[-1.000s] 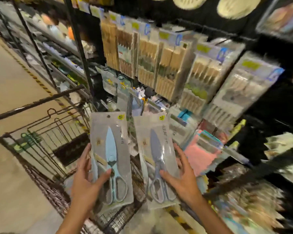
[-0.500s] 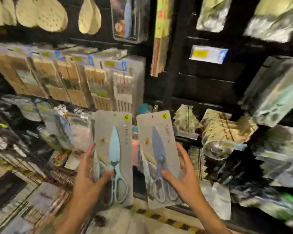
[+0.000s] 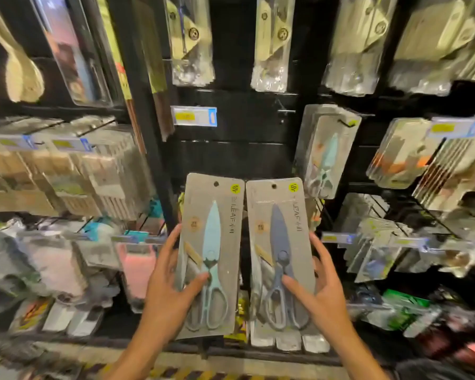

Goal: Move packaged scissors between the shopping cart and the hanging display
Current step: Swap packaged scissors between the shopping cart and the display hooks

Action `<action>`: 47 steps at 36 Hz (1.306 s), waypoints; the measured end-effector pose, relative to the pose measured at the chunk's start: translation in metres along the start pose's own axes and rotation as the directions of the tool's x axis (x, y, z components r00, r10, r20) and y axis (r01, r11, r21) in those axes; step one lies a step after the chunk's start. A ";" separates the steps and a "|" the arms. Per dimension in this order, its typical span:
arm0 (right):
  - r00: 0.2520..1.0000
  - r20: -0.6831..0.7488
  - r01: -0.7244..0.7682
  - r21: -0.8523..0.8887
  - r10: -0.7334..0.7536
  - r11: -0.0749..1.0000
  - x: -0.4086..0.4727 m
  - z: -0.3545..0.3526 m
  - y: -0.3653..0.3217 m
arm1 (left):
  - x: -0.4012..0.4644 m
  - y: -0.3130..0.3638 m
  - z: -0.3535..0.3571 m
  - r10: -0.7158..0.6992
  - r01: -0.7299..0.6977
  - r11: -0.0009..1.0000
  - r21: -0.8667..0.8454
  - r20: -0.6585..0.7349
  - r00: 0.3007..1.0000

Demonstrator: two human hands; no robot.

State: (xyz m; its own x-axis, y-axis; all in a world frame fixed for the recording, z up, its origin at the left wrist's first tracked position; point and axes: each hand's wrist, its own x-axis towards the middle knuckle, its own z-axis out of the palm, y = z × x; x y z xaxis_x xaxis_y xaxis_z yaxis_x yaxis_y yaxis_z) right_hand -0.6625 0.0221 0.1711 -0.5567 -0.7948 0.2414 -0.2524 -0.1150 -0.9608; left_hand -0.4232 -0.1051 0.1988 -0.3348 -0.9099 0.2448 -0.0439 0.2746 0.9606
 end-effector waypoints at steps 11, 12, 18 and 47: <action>0.990 -0.126 0.070 0.024 -0.066 0.997 0.028 -0.029 -0.010 | 0.051 0.031 0.033 0.098 -0.094 0.995 -0.039 0.102 0.990; 0.988 -0.136 0.070 0.019 -0.067 0.997 0.032 -0.032 -0.010 | 0.056 0.032 0.036 0.103 -0.099 0.994 -0.041 0.107 0.989; 0.972 -0.221 0.084 -0.003 -0.083 0.996 0.052 -0.049 -0.013 | 0.086 0.033 0.049 0.106 -0.099 0.994 -0.047 0.186 0.977; 0.969 -0.202 0.153 0.021 -0.146 0.988 0.163 -0.141 0.007 | 0.139 0.049 0.168 0.179 -0.187 0.980 0.066 0.116 0.977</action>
State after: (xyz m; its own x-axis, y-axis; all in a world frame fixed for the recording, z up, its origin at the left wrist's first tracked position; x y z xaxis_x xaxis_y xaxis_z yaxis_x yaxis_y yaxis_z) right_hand -0.8665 -0.0239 0.2229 -0.6620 -0.6329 0.4015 -0.3181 -0.2478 -0.9151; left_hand -0.6304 -0.1660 0.2577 -0.4438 -0.8039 0.3959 -0.0422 0.4601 0.8869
